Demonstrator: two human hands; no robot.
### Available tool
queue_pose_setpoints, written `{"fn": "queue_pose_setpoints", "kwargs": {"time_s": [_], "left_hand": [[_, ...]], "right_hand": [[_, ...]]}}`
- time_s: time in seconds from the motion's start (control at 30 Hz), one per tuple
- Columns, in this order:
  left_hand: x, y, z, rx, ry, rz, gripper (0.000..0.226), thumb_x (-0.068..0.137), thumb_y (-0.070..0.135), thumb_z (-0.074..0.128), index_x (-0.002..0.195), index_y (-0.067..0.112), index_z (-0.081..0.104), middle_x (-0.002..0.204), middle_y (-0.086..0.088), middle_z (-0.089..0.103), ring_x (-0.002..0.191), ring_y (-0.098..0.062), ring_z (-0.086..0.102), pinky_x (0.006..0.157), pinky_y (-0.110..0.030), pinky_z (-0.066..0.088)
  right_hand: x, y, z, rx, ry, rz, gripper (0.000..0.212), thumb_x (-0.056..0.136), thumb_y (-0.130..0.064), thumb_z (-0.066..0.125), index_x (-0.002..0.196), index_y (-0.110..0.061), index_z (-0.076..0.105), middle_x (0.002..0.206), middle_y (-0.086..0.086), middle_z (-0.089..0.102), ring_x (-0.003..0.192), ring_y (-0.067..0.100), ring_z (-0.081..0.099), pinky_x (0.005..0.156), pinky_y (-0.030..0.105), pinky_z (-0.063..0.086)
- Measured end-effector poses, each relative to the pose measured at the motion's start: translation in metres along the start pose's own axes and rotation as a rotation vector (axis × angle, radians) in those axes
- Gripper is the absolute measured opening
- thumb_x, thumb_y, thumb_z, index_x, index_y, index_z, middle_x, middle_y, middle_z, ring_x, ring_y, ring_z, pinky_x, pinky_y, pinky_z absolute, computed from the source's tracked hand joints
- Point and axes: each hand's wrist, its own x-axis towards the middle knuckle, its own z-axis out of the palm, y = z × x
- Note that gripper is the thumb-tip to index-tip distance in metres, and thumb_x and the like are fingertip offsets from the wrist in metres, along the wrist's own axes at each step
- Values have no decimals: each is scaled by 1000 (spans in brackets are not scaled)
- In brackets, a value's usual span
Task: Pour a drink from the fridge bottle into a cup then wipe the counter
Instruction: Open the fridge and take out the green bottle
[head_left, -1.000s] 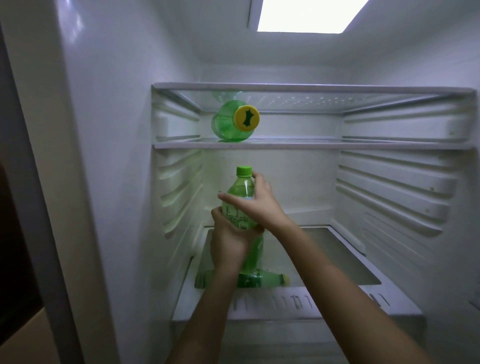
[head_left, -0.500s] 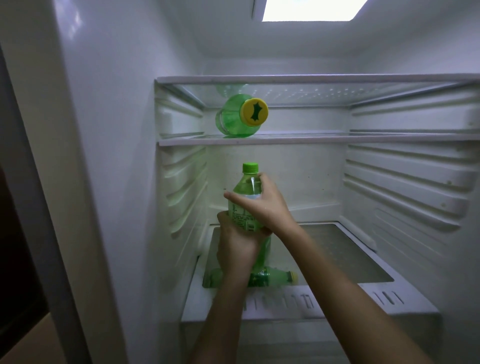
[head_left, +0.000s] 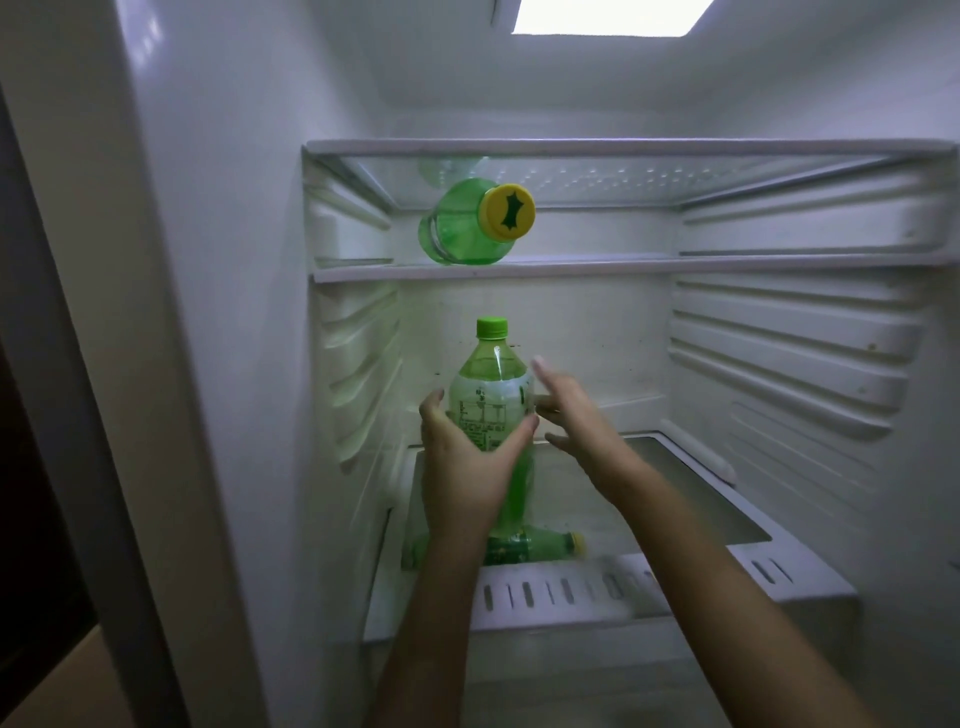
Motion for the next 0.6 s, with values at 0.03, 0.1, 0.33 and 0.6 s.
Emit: {"fn": "queue_pose_setpoints", "kwargs": {"time_s": [0.03,0.1,0.33,0.6], "left_hand": [[7,7,-1,25,4,32,101,68,59,80,145,19,27,143,-2,47,126,-21,51,94,-32,44],[17,18,3,80,-16,39,94,68,61,80,138,19,33,137,-3,51,116,-22,55,86,-32,46],[24,29,2,111,53,-1,77,68,49,85,126,17,46,110,0,63,86,-16,53,71,-28,43],[-9,36,-7,-63,47,76,66,61,47,89,115,21,60,85,17,62,75,1,61,64,-21,50]], "right_hand": [[1,3,-6,91,66,54,61,92,-57,44,140,-20,38,137,10,49,123,20,48,105,43,39],[1,13,-18,165,163,173,51,98,-47,40,140,-18,41,136,15,49,123,24,48,104,46,41],[-19,32,-26,244,135,428,44,99,-30,42,134,-5,44,126,29,51,114,37,53,91,44,50],[-54,32,-30,303,61,518,44,97,-37,47,122,-1,50,111,29,57,97,36,62,79,41,57]]}}
